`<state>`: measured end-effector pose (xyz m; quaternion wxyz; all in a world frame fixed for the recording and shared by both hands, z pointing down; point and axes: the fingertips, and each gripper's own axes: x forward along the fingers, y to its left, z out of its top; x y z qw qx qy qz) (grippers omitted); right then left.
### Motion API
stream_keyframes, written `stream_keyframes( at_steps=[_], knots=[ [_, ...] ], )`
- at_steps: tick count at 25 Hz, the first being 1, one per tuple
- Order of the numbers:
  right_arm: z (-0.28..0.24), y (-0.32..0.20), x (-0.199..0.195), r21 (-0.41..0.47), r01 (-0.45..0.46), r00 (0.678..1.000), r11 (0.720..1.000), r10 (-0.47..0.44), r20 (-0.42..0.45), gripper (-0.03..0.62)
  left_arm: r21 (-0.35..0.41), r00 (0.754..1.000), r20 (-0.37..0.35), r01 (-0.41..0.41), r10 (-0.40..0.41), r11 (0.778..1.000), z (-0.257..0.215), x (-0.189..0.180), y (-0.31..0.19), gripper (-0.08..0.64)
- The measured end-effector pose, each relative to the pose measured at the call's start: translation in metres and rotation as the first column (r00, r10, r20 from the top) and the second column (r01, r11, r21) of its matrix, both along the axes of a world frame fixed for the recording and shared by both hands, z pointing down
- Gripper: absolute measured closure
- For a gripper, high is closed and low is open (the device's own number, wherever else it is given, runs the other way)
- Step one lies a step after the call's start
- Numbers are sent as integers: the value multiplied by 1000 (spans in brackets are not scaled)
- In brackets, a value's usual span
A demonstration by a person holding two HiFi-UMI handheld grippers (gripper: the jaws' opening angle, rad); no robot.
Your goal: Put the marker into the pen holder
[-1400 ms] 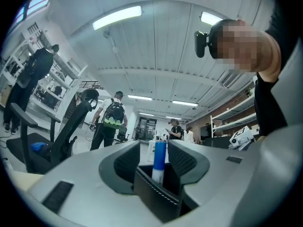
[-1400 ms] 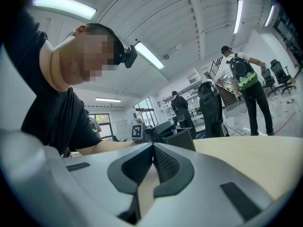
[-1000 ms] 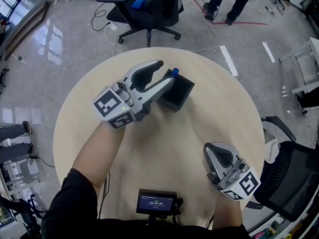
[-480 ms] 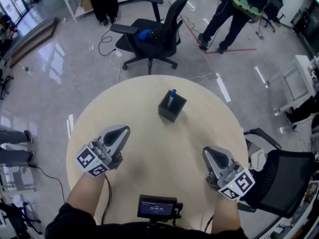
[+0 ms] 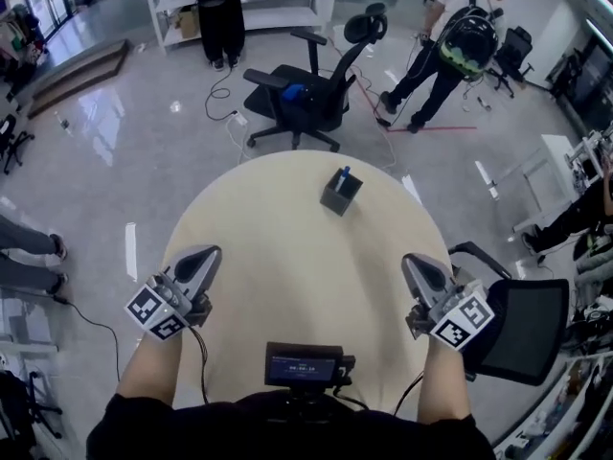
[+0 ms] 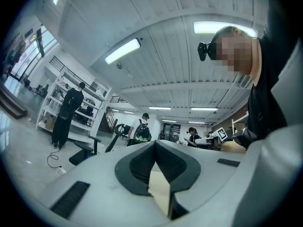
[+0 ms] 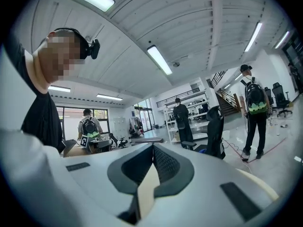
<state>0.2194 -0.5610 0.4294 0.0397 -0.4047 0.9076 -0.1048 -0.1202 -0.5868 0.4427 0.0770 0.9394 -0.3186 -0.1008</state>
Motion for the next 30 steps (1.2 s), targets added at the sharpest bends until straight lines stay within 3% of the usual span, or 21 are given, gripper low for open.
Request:
stream_keyframes(
  at_steps=[7, 13, 17, 24, 30],
  knots=[
    [-53, 89, -46, -39, -38, 999, 999, 38, 12, 588, 69, 999, 41, -36, 33, 997, -71, -43, 88, 558],
    [-68, 158, -73, -45, -23, 999, 999, 25, 46, 588, 4, 999, 18, -32, 32, 999, -78, -64, 168, 558],
    [-83, 204, -53, -17, -2, 999, 1000, 3, 47, 588, -6, 1000, -12, 6, -6, 1000, -84, -45, 226, 558],
    [-82, 275, 2, 5, 94, 995, 996, -94, 14, 588, 22, 996, -54, 76, -75, 997, -92, 34, 321, 558],
    [-89, 289, 0, 13, 138, 990, 990, -138, 6, 588, 40, 995, -43, 88, -87, 995, -104, 48, 347, 558]
  ],
)
